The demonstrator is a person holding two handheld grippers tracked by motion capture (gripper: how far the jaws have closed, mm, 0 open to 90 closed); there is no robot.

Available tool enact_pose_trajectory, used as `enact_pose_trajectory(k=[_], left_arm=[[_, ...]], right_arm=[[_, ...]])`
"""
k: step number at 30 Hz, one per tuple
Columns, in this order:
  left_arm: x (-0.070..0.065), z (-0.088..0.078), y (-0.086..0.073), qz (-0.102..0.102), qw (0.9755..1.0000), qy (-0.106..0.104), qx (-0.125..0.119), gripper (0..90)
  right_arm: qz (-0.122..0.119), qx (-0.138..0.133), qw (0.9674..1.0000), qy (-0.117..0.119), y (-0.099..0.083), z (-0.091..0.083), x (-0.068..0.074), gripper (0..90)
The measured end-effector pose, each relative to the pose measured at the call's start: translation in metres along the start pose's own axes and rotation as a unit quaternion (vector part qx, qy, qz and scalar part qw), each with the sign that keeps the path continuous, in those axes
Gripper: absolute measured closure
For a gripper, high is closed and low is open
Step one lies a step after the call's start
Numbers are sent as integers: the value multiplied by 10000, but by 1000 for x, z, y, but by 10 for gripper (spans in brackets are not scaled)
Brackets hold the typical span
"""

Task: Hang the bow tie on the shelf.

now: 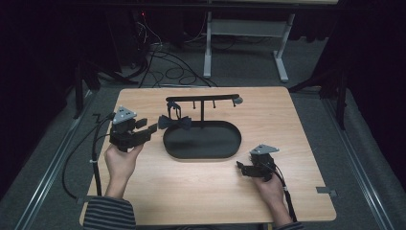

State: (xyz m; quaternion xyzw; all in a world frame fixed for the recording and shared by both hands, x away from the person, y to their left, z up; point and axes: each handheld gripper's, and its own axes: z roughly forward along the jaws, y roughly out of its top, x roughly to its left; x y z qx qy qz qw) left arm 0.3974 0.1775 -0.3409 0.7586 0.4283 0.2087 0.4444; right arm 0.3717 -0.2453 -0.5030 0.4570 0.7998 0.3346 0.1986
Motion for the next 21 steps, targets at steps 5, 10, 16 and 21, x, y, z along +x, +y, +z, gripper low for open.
enact_pose_trajectory(k=[5,10,16,21], left_arm=[[-4,-2,-3,12,10000,-50,-11,534],[-9,-6,-8,59,9999,-94,21,530],[-11,-11,-17,56,9999,-134,49,526],[-12,-14,-25,-17,9998,-188,41,525]], right_arm=[[-8,-4,10000,5,0,0,0,289],[-3,-2,10000,2,0,0,0,289],[-4,-1,10000,2,0,0,0,289],[-27,-5,10000,3,0,0,0,289]])
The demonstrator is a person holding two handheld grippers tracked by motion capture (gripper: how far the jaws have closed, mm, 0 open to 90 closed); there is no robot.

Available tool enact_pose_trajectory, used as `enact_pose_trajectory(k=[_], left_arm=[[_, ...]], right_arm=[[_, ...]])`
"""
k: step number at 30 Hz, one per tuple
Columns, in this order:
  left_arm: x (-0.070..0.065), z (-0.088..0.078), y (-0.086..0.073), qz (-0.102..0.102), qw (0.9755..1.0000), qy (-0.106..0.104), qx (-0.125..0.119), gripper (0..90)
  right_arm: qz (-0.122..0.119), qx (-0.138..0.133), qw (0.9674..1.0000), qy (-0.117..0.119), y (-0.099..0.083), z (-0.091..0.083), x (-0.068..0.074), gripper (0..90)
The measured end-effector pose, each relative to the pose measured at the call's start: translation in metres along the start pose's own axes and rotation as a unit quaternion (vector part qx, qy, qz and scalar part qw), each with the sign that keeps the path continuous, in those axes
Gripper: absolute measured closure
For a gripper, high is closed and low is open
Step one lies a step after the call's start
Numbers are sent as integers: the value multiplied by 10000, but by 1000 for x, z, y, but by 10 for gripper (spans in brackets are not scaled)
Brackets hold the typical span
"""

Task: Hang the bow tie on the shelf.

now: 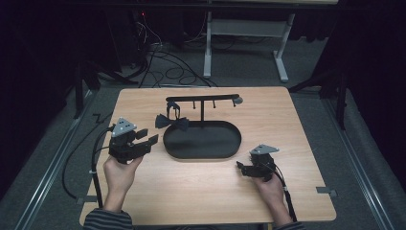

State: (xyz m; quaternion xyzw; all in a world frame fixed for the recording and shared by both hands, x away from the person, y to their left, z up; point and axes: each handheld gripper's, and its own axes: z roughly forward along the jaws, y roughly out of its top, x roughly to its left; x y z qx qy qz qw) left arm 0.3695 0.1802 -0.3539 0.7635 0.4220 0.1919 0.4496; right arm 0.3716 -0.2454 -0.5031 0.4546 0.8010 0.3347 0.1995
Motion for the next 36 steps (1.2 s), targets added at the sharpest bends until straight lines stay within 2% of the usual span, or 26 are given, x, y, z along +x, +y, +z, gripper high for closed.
enact_pose_trajectory(k=[6,16,24,28,36], left_arm=[[-2,-4,-9,-37,10000,-68,-55,523],[-3,-7,-24,-113,9999,-121,-1,521],[-2,-7,-31,-174,9998,-139,0,521],[-1,-7,-36,-303,9991,-292,-45,522],[-1,-8,-41,-340,9989,-311,-18,523]], right_arm=[[-3,-1,10000,0,0,0,0,289],[-2,0,10000,-1,0,0,0,289],[-2,10,10000,-2,0,0,0,290],[-1,8,10000,-1,0,0,0,290],[-2,8,10000,-1,0,0,0,290]])
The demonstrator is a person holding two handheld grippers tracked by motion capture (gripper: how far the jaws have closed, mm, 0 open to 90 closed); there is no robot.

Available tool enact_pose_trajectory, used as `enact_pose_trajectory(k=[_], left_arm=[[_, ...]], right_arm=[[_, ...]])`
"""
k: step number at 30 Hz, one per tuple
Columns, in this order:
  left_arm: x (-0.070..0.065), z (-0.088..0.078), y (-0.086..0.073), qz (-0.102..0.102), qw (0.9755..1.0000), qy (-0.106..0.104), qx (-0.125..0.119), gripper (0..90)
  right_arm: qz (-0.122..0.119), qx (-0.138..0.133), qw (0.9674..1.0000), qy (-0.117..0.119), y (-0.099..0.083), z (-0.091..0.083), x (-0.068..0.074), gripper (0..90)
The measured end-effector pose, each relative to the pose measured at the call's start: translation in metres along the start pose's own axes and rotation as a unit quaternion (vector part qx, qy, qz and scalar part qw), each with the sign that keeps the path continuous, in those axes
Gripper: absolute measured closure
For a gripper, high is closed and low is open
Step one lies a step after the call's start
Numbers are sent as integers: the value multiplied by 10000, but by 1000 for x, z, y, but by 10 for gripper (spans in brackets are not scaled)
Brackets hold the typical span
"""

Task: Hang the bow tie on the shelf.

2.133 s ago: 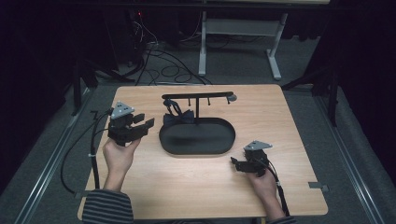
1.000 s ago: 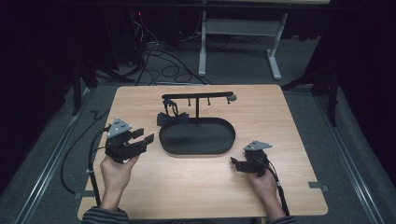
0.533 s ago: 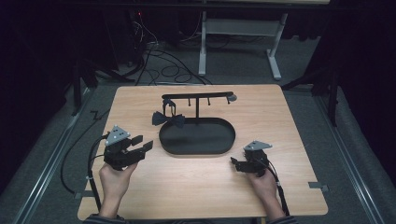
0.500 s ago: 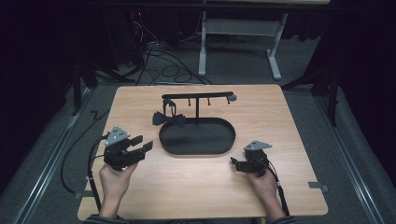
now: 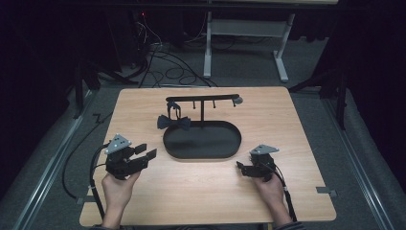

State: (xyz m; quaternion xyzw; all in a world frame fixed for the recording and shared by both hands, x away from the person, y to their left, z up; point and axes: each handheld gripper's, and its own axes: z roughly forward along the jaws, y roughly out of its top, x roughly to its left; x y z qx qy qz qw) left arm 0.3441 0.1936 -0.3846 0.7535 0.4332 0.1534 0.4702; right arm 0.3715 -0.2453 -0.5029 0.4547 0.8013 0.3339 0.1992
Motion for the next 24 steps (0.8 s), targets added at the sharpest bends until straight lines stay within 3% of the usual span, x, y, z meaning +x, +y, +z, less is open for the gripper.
enact_pose_trajectory(k=[10,14,24], left_arm=[[1,1,-10,-98,9999,-20,24,525],[2,3,-14,-76,9998,122,110,526],[5,5,-19,-110,9996,174,180,526]], right_arm=[[7,-7,10000,-6,0,0,0,290],[7,-8,10000,-6,0,0,0,290],[6,0,10000,-5,0,0,0,290]])
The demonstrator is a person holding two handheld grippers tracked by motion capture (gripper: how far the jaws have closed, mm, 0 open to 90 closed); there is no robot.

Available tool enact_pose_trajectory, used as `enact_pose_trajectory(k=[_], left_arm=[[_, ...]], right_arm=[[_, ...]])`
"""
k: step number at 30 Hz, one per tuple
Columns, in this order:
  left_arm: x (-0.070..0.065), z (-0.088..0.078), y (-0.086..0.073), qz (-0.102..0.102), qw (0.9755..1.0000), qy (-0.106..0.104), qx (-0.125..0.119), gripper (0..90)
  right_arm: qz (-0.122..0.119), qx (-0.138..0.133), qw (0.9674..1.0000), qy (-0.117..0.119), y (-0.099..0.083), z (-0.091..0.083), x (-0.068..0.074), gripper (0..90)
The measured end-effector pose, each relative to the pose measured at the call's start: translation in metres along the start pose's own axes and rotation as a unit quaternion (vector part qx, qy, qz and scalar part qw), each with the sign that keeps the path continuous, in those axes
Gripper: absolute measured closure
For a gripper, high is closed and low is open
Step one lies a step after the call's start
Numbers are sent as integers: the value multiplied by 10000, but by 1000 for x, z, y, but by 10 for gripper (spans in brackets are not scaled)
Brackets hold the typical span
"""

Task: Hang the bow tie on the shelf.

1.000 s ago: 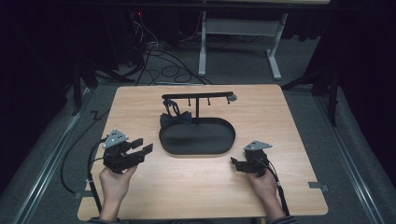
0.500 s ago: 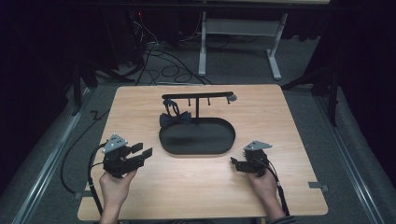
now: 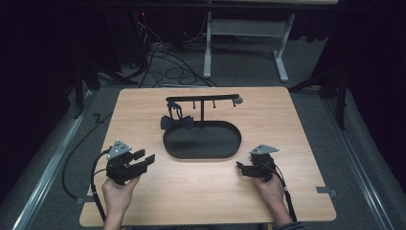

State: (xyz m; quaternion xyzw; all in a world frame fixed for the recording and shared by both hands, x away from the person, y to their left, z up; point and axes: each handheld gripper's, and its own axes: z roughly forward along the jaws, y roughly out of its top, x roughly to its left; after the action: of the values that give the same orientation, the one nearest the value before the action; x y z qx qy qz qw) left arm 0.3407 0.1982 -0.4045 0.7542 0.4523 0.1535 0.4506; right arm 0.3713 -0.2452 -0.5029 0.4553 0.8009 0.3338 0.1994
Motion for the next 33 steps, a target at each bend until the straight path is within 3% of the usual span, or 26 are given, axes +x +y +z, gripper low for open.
enact_pose_trajectory(k=[33], left_arm=[[14,-4,-20,-263,9995,129,76,507]], right_arm=[[1,-9,10000,-1,0,0,0,290]])
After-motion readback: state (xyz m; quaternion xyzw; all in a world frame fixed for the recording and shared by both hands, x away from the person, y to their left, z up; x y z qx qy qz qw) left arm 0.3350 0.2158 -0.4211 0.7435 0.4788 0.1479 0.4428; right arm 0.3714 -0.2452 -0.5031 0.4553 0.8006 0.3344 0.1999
